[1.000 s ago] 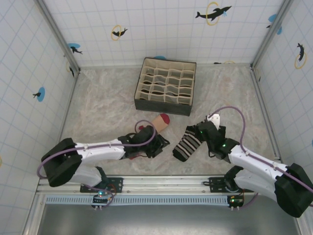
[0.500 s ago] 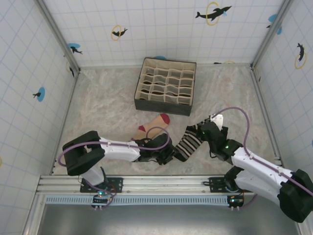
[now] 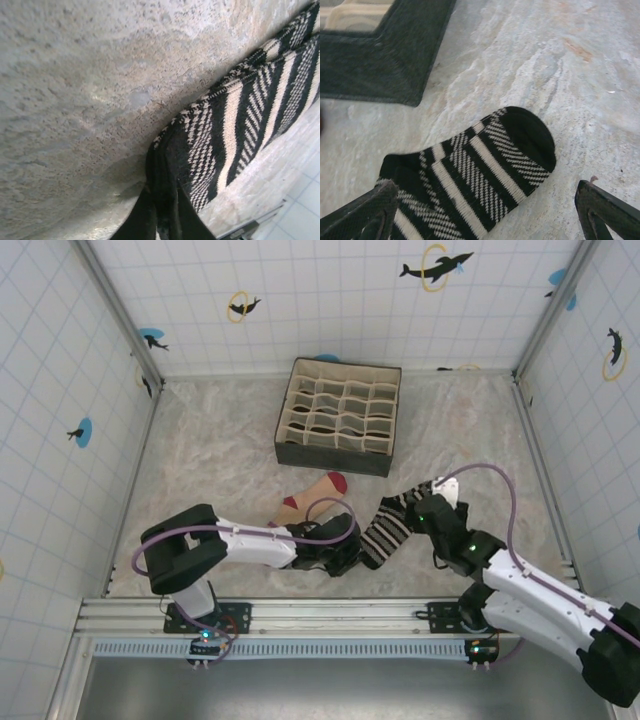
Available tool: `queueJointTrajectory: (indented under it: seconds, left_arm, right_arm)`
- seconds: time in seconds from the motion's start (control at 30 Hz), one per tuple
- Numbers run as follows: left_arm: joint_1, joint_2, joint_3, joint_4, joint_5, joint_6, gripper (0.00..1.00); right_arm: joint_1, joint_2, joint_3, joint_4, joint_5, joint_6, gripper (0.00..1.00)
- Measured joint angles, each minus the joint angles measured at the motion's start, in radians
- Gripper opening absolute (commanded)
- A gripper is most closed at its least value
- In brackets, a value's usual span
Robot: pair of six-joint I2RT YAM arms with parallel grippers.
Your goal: Roll the socks
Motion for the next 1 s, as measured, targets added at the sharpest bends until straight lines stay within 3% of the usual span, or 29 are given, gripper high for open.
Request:
queueJointTrajectory:
  seconds: [0.3, 0.43, 0.7, 0.83, 1.0]
  left_arm:
    - [0.146, -0.016, 0.071, -0.207, 0.026, 0.269, 0.00]
    - [0.213, -0.016, 0.079, -0.236, 0.072, 0.366, 0.00]
    - [0.260, -0.016, 0.079, -0.234, 0.199, 0.436, 0.00]
    - [0.260, -0.016, 0.077, -0.190, 0.251, 0.424, 0.00]
    - [0.260, -0.016, 0.076, -0.135, 0.309, 0.395, 0.00]
  right_arm:
    - [0.258, -0.037, -0.018, -0.021, 0.050, -0.068, 0.83]
    - [0.436, -0.033, -0.055, -0.009, 0.122, -0.079, 0.78]
    - [0.810, 0.175, -0.058, 0.030, 0.323, -0.086, 0.79]
    - [0.888, 0.318, -0.048, 0.040, 0.378, -0.090, 0.79]
    - [0.914, 0.451, 0.003, 0.079, 0.406, -0.113, 0.76]
